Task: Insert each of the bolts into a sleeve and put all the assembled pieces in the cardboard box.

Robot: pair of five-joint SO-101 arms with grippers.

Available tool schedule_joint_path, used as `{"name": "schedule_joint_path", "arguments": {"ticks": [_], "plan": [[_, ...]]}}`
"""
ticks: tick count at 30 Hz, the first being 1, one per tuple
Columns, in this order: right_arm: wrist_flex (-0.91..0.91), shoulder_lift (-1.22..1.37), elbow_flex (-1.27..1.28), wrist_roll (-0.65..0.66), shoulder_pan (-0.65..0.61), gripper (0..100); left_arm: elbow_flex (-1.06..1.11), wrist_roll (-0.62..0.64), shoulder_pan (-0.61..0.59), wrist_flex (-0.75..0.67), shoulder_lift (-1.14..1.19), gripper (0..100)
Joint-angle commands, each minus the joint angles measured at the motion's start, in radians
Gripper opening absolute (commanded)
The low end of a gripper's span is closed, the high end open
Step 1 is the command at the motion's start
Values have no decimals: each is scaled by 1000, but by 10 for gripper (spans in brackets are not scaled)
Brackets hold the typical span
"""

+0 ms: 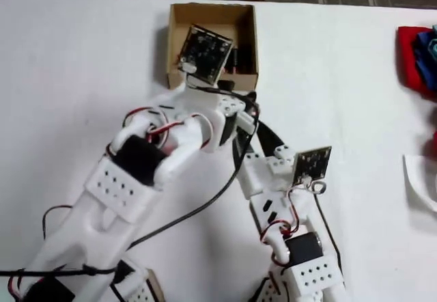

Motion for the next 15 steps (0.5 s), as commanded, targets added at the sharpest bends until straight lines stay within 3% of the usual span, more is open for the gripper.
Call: {"name": "schedule_joint_path", "arguments": {"ticks": [1,7,12,15], "plan": [[-4,-30,9,-9,13,21,-15,0,-17,-2,-72,153],[82,-30,9,-8,56,21,-2,-20,-193,18,-114,153],[125,-21,-23,-6,145,21,-2,-325,-385,129,-117,153],[285,21,-166,-5,77,20,36,-334,-493,149,-114,153]]}}
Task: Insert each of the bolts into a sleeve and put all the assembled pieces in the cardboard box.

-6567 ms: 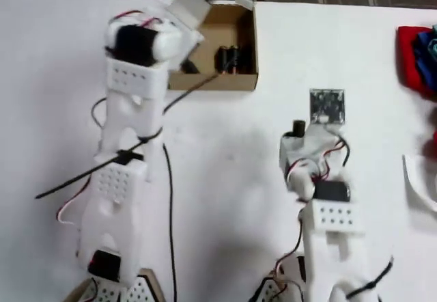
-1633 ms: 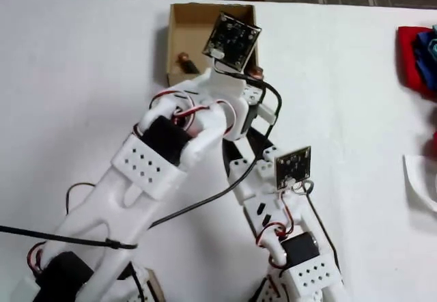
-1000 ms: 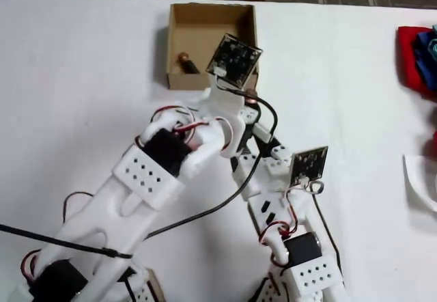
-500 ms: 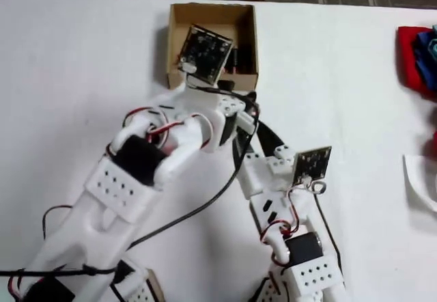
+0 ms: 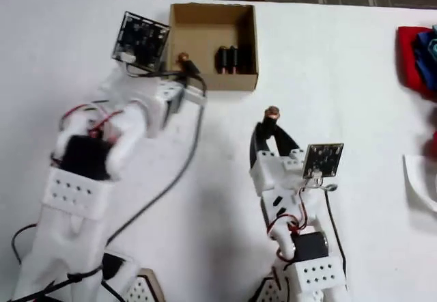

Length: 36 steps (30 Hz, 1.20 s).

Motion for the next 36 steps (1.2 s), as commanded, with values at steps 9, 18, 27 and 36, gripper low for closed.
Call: {"name": "schedule_joint_path", "arguments": {"ticks": [9,18,27,36], "plan": [[168,776,-822,110,-87,20,390,69,-302,-244,-23,153],[421,1796,-2085,69,-122,20,529,66,-345,-385,-23,153],[665,2669,-3237,77,-140,20,608,66,-371,-431,-23,153],[621,2827,-3230,71,-117,20,611,68,-370,-423,-23,153]]}}
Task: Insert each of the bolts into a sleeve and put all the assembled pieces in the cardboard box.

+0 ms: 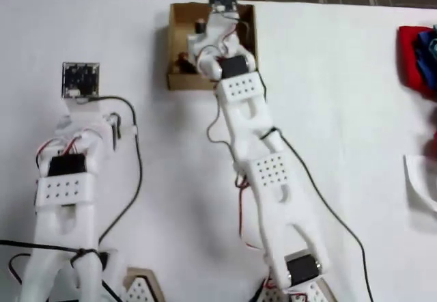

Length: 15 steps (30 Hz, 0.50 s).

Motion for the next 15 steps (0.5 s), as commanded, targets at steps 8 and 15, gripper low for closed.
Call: {"name": "schedule_joint_path", "arguments": {"ticks": [8,15], "plan": [[-85,-19,104,-5,39,20,24,8,-2,-21,-23,153],[-186,-19,199,-3,45,20,25,8,-2,-21,-23,153]]}}
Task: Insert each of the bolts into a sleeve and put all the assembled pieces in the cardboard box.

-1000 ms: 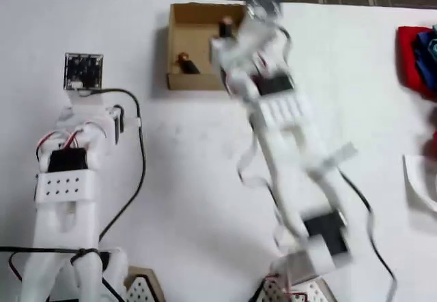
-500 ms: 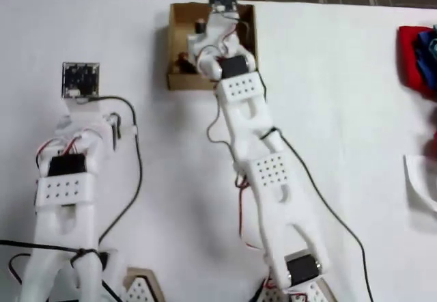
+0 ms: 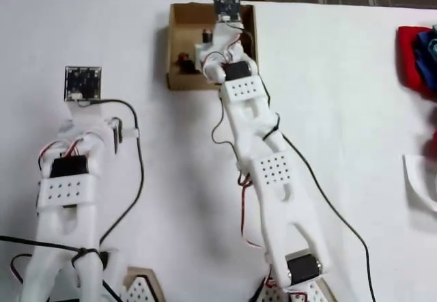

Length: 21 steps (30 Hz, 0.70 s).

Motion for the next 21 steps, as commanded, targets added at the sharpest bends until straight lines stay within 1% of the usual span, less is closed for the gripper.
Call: {"name": "schedule_joint_path", "arguments": {"ticks": [1,12,21], "plan": [[-41,-24,11,-3,13,20,-4,8,-2,-18,-23,153],[-35,-21,43,-3,10,20,-4,8,-3,-18,-23,153],[-36,31,48,-5,12,20,-4,8,-6,-17,-23,153]]}}
